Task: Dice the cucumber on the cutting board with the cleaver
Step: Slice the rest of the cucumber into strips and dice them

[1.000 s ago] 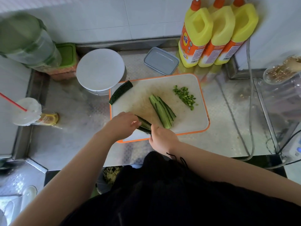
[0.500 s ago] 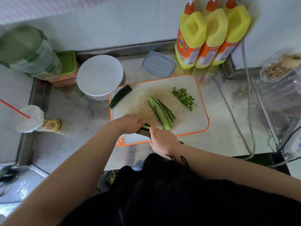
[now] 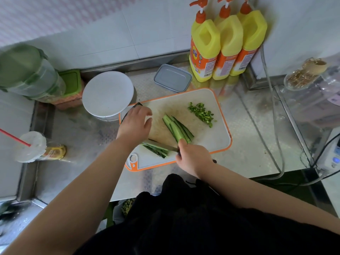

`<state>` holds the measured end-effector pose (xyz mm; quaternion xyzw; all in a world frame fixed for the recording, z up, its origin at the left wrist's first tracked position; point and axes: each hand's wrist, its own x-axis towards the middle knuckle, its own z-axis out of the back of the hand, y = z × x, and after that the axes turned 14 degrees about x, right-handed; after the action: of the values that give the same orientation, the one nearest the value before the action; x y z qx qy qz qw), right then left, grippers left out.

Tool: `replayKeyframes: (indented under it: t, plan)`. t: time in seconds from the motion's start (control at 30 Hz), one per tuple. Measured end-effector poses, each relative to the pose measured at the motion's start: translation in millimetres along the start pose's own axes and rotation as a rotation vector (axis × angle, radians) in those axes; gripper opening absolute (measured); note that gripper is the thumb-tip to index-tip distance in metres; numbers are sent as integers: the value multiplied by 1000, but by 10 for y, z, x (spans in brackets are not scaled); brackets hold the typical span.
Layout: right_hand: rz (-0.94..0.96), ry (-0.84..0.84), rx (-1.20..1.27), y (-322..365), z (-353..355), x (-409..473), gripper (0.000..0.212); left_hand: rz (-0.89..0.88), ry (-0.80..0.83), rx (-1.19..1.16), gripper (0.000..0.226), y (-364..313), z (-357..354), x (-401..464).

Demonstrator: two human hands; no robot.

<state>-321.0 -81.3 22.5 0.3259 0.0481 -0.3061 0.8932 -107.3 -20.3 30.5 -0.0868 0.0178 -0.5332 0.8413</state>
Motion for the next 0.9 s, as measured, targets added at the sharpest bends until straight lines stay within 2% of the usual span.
replayKeyframes:
  t: [0.07,0.13,0.2,0.3,0.37,0.43,0.57,0.77,0.9]
  plan:
    - [-148,-51,134,-87,88,56,14,-106,-313,100,13,53,-56,-42]
    - [-267,-140,285,-179,172,92,14,-251,-414,180,15,105,-172,-59]
    - [-372,-274,430,-261,265,114,14,-420,-311,227,21,75,-281,-24]
    - [-469,-461,523,-373,356,129,20,-655,16,335,55,-146,-406,138]
    - [-494,-525,551,-418,384,124,22,-711,246,405,83,-364,-456,277]
    - [-505,-538,606,-449,392,116,23,-712,408,503,97,-530,-513,415]
    - [-532,-527,665,-505,376,108,20,-763,445,638,82,-656,-582,540]
    - [-539,-525,722,-575,362,82,12,-736,506,632,70,-666,-634,602]
    - [-509,-489,708,-575,349,79,10,-697,491,580,61,-571,-656,613]
